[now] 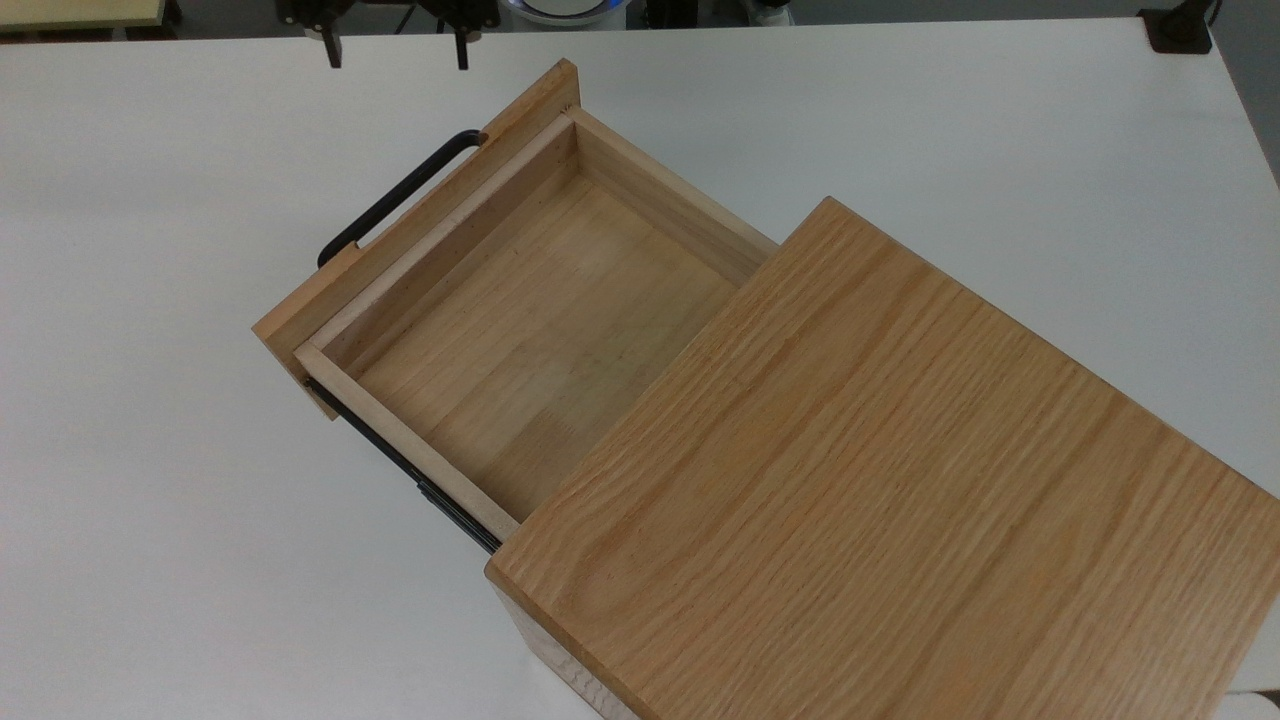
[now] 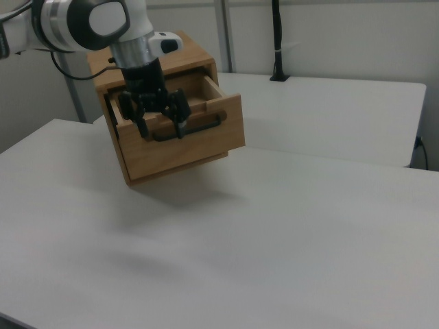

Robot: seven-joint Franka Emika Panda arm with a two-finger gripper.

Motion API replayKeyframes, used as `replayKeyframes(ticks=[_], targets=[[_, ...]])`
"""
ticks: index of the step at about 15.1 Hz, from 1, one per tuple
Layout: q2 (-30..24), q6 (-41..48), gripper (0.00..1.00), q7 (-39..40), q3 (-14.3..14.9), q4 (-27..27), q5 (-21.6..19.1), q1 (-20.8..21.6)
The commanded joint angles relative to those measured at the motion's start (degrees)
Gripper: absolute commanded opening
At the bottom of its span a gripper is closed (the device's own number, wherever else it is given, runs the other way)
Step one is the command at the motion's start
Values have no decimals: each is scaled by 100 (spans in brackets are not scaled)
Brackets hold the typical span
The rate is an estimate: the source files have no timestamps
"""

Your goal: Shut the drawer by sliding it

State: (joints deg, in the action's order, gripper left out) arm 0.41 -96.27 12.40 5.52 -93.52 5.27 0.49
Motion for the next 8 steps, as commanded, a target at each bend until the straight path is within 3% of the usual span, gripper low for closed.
replayKeyframes(ticks=[1,2,3,5,7,8], targets=[[64,-154,100,447,55,-35,0,-128],[99,-172,93,447,46,9,0,-189],[204,-199,75,447,29,27,-17,-286],[222,-583,59,430,20,10,-35,-322],[372,-848,20,-303,20,18,-114,-313],[372,-997,15,-691,11,18,-114,-304]])
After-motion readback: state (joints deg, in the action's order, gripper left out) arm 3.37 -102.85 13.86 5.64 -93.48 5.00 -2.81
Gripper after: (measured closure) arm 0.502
